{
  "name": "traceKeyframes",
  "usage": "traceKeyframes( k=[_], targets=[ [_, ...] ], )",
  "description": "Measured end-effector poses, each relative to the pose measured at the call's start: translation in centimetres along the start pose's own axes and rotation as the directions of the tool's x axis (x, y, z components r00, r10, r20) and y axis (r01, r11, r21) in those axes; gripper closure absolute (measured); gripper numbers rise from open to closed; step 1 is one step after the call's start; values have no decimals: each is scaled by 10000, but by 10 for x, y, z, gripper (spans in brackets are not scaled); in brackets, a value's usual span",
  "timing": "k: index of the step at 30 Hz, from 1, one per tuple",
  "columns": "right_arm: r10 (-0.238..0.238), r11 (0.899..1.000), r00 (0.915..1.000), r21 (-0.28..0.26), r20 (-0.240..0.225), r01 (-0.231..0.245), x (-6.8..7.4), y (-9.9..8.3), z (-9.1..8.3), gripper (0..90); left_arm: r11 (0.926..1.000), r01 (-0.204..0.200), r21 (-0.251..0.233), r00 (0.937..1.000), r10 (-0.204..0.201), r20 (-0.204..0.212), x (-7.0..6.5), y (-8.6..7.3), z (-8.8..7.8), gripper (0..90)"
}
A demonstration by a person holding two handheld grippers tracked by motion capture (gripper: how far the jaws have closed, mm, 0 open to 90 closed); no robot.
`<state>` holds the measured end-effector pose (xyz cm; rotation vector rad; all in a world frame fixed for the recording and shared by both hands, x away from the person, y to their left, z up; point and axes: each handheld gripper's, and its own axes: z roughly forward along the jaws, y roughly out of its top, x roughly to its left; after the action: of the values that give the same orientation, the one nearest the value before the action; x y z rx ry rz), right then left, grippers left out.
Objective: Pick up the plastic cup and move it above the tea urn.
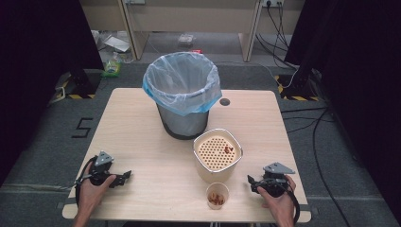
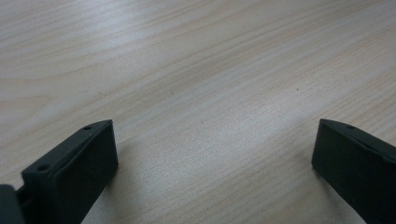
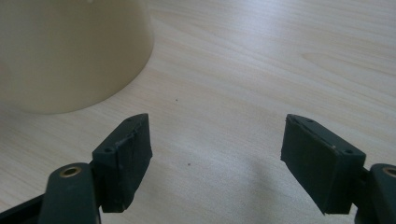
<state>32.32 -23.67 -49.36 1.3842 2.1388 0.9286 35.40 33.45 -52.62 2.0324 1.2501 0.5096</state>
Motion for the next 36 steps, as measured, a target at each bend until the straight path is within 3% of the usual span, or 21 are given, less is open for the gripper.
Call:
traceKeyframes(
  k=[9,23,28,36],
  targets=[
    [86,10000,10000,-14,-41,-86,8,1,-10,294,10000,1,1,10000,-1,0,0,0,0,0],
    [-182,9996,9963,-227,-835,163,39,11,-39,391,10000,-3,6,10000,3,3,0,0,0,0],
    [-319,9985,9912,-486,-1282,259,57,15,-57,427,10000,0,5,10000,0,4,0,0,0,0],
    [-529,9965,9851,-729,-1635,414,74,24,-70,444,10000,-1,6,10000,1,6,0,0,0,0]
  ],
)
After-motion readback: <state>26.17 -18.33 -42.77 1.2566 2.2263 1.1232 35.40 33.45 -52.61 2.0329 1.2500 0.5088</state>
